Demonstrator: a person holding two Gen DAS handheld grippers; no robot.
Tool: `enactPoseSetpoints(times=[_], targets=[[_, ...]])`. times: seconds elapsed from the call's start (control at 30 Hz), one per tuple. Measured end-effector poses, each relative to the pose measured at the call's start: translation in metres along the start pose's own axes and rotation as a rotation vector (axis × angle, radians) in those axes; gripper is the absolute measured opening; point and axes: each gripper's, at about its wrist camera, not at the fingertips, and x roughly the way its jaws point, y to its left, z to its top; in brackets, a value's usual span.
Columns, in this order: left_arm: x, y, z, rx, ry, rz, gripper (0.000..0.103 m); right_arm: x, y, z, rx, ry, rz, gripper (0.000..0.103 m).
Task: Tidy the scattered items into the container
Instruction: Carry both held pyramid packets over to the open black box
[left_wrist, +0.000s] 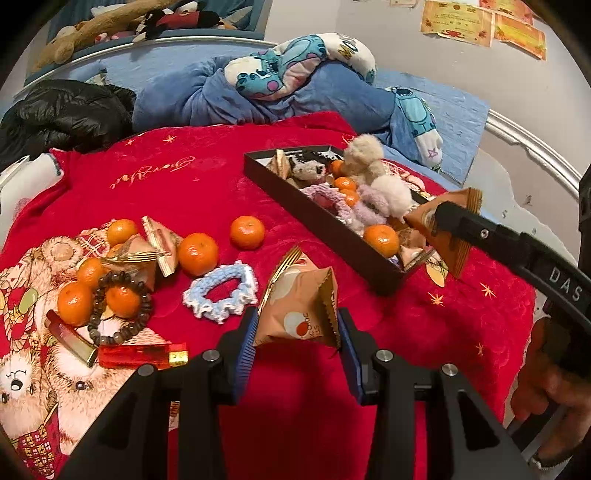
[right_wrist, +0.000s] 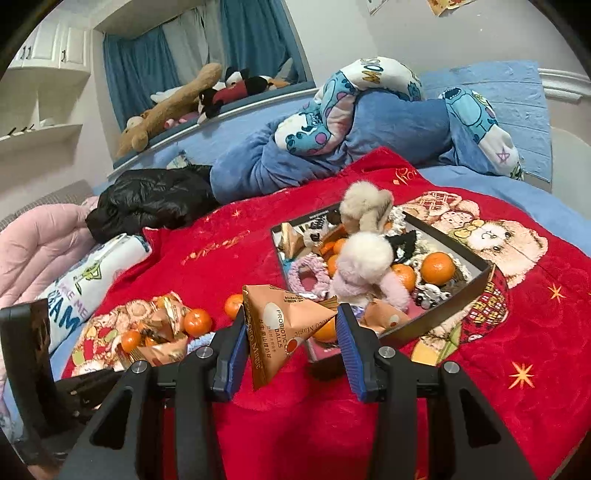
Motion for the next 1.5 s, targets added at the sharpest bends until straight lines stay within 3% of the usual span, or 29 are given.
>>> enactPoseSetpoints(times=[0.33, 0.57, 0.87, 1.07, 1.3, 1.5], targets=[[-0.001, 0.028, 0.002, -0.045, -0.014, 0.098, 0.043, 0.013, 0.033, -0.009, 0.005, 0.003, 0.044, 0.043], [-0.003, 0.043, 0.003, -0.100, -0.019, 0.050, 0.043, 0.022, 0.040, -0.012, 0.002, 0.024, 0.066, 0.043], [-0.002, 0.038, 0.002, -0.096, -0.025, 0.007, 0.043, 0.015, 0.030, -0.010, -0.002, 0.010, 0.068, 0.043], [-0.002, 0.022, 0.003, -0.055, -0.030, -0.029, 0.043, 0.002, 0.003, -0.006, -0.045, -0.025, 0.005, 0.043], [0.005, -0.017, 0.001, 0.015, -0.023, -0.087, 0.043, -0.020, -0.058, 0.000, 0.036, -0.048, -0.067, 0.043], [0.015, -0.049, 0.004, 0.004, -0.023, -0.175, 0.043, -0.031, -0.087, -0.001, 0.071, -0.051, -0.091, 0.043]])
